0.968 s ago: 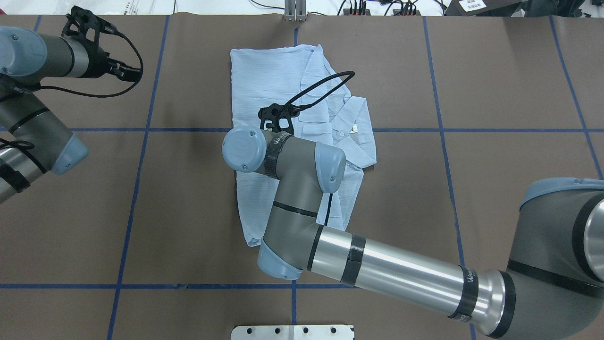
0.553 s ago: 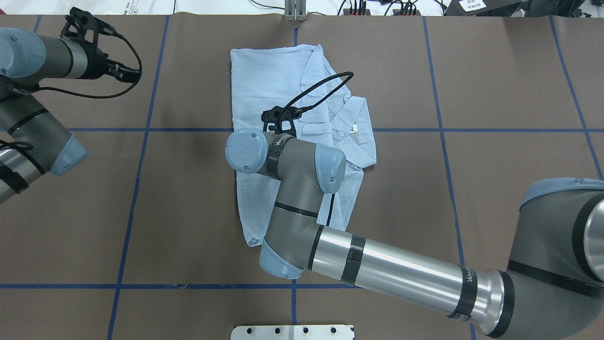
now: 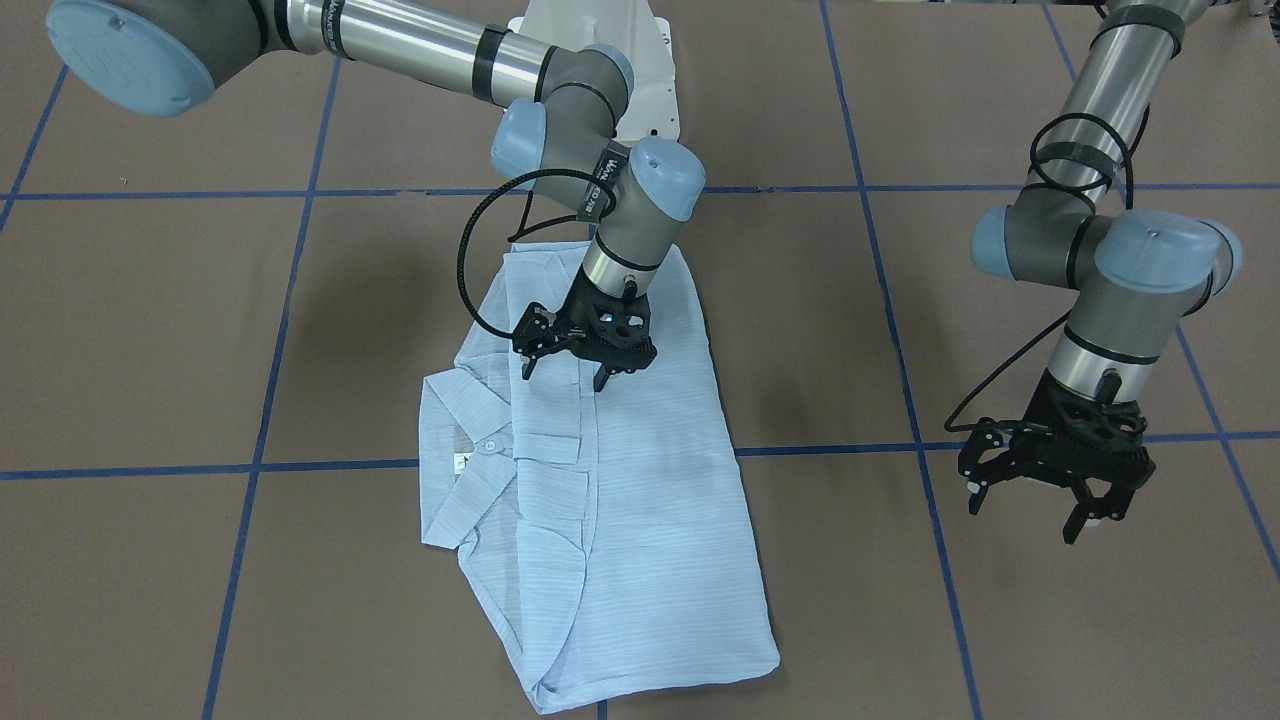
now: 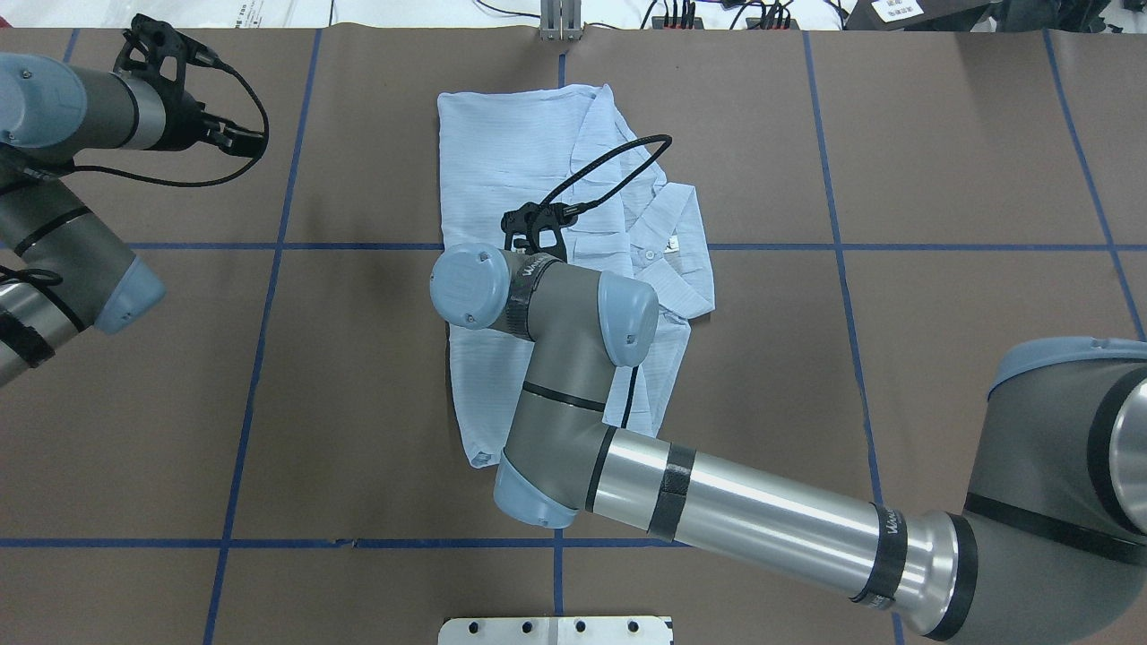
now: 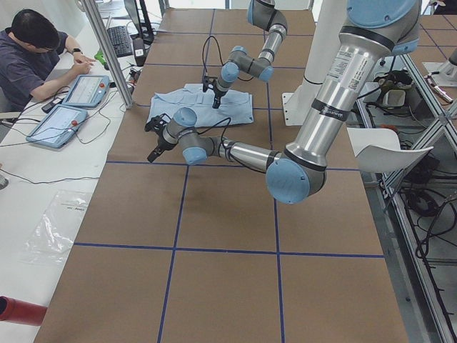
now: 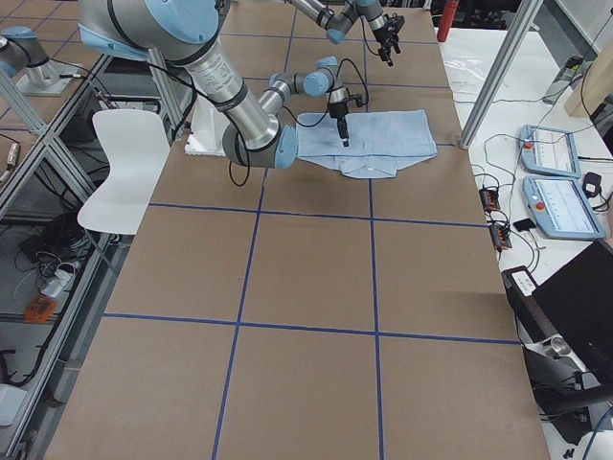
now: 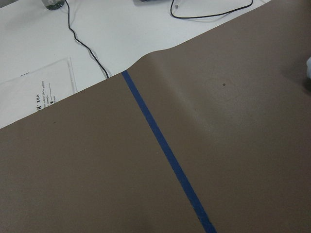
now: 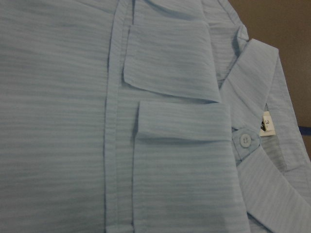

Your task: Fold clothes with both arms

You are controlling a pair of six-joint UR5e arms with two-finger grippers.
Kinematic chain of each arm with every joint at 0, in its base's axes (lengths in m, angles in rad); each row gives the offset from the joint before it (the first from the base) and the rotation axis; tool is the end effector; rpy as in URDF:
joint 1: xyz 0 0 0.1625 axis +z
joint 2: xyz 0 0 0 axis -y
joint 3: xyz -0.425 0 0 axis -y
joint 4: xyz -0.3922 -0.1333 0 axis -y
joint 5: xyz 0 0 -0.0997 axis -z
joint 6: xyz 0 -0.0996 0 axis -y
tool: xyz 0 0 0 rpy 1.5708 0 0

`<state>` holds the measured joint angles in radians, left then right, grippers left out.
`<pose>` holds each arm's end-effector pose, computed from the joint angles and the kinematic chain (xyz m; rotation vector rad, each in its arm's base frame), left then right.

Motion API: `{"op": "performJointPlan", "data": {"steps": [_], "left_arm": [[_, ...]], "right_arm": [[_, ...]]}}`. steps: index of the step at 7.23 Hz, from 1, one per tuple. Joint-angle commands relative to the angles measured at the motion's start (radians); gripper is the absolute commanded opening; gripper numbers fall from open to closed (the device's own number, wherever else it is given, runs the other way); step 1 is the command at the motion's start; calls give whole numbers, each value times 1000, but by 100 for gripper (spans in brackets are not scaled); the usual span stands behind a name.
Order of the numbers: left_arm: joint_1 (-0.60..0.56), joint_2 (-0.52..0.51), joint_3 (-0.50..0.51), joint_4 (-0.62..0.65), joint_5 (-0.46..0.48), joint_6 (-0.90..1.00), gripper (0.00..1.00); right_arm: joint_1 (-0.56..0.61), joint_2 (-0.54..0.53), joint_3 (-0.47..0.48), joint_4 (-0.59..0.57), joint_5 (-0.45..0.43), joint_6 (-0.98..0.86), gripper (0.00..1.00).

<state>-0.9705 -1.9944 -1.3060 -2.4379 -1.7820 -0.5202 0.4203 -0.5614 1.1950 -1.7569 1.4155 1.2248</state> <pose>0.3009 -0.6386 0.4531 0.7643 0.7067 0.1811 -0.6773 -0.4656 0.2021 0.3087 -0.3573 0.1077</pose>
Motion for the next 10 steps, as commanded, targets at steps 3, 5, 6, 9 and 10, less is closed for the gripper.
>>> {"op": "performJointPlan", "data": {"steps": [3,5,6,9,10], "left_arm": [[1,0,-6,-1,-1,-18,100],[1,0,-4,-1,-1,-18,100],[1,0,-4,-1,-1,-18,100],[1,2,-4,-1,-1,-18,100],[1,2,-6,-1,-2,-18,100]], "right_arm": [[2,0,8,-82,0,-43,100],[31,-43,100,-207,6,-143,100],[54,-102,217,-264,7,-193,100],[136,-376,462,-271,3,-335,100],[158,-453,512,-260,2,-353,100]]}}
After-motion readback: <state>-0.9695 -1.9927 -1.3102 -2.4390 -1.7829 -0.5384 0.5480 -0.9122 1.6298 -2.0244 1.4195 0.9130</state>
